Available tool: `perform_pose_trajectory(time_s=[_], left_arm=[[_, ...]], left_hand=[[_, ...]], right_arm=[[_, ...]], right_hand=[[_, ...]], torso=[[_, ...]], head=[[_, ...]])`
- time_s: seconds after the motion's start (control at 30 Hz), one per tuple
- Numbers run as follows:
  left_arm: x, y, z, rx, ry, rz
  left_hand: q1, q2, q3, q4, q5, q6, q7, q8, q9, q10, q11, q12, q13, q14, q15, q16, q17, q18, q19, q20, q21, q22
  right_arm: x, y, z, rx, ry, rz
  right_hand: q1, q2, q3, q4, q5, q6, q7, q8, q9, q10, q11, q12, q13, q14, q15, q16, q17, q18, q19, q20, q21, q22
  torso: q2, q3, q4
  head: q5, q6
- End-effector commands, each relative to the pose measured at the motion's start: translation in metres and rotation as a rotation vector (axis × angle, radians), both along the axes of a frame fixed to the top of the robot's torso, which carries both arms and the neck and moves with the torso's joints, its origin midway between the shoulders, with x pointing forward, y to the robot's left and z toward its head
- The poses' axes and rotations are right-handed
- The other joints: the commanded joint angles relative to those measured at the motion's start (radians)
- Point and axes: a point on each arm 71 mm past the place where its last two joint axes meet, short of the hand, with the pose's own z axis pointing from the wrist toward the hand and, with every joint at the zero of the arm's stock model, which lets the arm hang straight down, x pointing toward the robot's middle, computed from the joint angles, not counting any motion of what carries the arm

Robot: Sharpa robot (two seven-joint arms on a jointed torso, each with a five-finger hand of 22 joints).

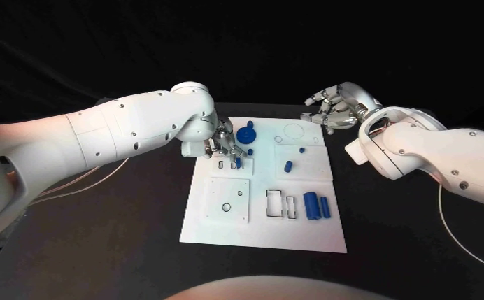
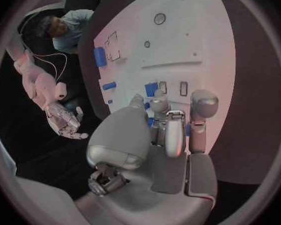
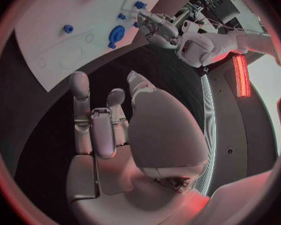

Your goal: Assemble the parts on the task board

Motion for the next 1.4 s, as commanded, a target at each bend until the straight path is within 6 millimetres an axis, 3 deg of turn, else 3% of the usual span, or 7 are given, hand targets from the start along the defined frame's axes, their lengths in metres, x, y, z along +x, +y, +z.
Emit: perform_pose_trajectory(time_s=[0.03, 0.27, 1.0, 1.27, 1.33, 1.4], left_arm=[[-0.0012, -0.0016, -0.0011, 0.005, 0.025, -0.017], [-0.0013, -0.0016, -0.0017, 0.011, 0.034, -0.024], [-0.0019, -0.0043, -0.0044, 0.013, 0.048, -0.031], [-0.0021, -0.0055, -0.0052, 0.004, 0.054, -0.027], [-0.0020, -0.0057, -0.0055, 0.002, 0.055, -0.025], [-0.0020, -0.0057, -0.0058, 0.001, 0.056, -0.023]], left_hand=[[-0.005, 0.003, -0.006, 0.001, -0.005, -0.008, -0.001, 0.004, 0.002, -0.001, -0.002, 0.002, -0.002, 0.104, 0.000, 0.004, 0.263, -0.004, 0.005, -0.003, 0.001, 0.001], [-0.001, 0.007, -0.005, 0.001, 0.000, -0.013, -0.001, 0.005, 0.004, -0.003, -0.002, 0.002, -0.002, 0.104, 0.000, 0.004, 0.263, -0.004, 0.004, -0.003, 0.000, 0.001], [0.013, 0.010, -0.002, -0.001, 0.021, -0.020, -0.002, 0.010, 0.010, -0.006, -0.003, 0.004, -0.003, 0.104, 0.000, 0.004, 0.263, -0.004, 0.005, -0.003, -0.001, 0.003], [0.068, 0.014, 0.023, -0.003, 0.054, -0.024, -0.008, 0.019, 0.018, -0.009, -0.009, 0.008, -0.001, 0.104, -0.005, 0.004, 0.263, -0.004, 0.006, -0.007, -0.003, 0.007], [0.106, 0.019, 0.055, -0.003, 0.006, -0.028, -0.011, 0.019, 0.019, -0.011, -0.011, 0.008, -0.004, 0.104, -0.008, 0.004, 0.263, -0.004, 0.006, -0.010, -0.004, 0.010], [0.119, 0.017, 0.068, -0.004, 0.002, -0.031, -0.011, 0.017, 0.019, -0.013, -0.012, 0.007, -0.006, 0.104, -0.008, 0.004, 0.263, -0.004, 0.006, -0.011, -0.004, 0.011]], right_arm=[[-0.0002, 0.0014, -0.0006, -0.010, 0.005, 0.010], [0.0000, 0.0019, -0.0011, -0.011, 0.006, 0.009], [-0.0011, 0.0067, -0.0020, -0.039, -0.002, 0.033], [-0.0012, 0.0079, -0.0027, -0.041, 0.002, 0.038], [-0.0013, 0.0081, -0.0028, -0.041, 0.003, 0.038], [-0.0013, 0.0084, -0.0029, -0.042, 0.004, 0.039]], right_hand=[[0.006, -0.006, 0.006, -0.001, 0.005, -0.008, -0.001, 0.004, -0.001, -0.005, 0.002, -0.006, -0.001, 0.002, -0.008, -0.007, 0.000, 0.019, -0.003, 0.000, -0.004, -0.001], [0.006, -0.006, 0.007, -0.001, 0.006, -0.008, -0.001, 0.004, -0.001, -0.007, 0.002, -0.009, -0.006, 0.001, -0.008, -0.009, -0.003, 0.020, -0.005, 0.000, -0.008, -0.004], [0.008, -0.006, 0.008, -0.002, 0.007, -0.008, -0.001, 0.005, -0.001, -0.009, 0.002, -0.011, -0.010, 0.000, -0.008, -0.011, -0.007, 0.021, -0.006, 0.000, -0.012, -0.007], [0.008, -0.006, 0.008, -0.002, 0.007, -0.008, -0.001, 0.005, -0.001, -0.009, 0.002, -0.011, -0.010, 0.000, -0.008, -0.011, -0.007, 0.021, -0.006, 0.000, -0.012, -0.007], [0.009, -0.006, 0.009, -0.002, 0.008, -0.008, -0.001, 0.006, -0.001, -0.008, 0.002, -0.011, -0.010, -0.001, -0.008, -0.012, -0.009, 0.021, -0.007, 0.000, -0.015, -0.009], [0.009, -0.006, 0.009, -0.002, 0.008, -0.008, -0.001, 0.006, -0.001, -0.008, 0.002, -0.011, -0.010, -0.001, -0.008, -0.012, -0.009, 0.021, -0.007, 0.000, -0.015, -0.009]], torso=[[0.000, 0.0007, -0.0007], [-0.001, 0.0006, 0.0010], [0.001, 0.0008, 0.0004], [0.001, 0.0004, 0.0003], [0.001, 0.0010, 0.0004], [0.002, 0.0008, 0.0003]], head=[[-0.001, -0.003], [-0.007, -0.004], [-0.001, -0.013], [-0.002, -0.016], [-0.004, -0.016], [-0.004, -0.016]])
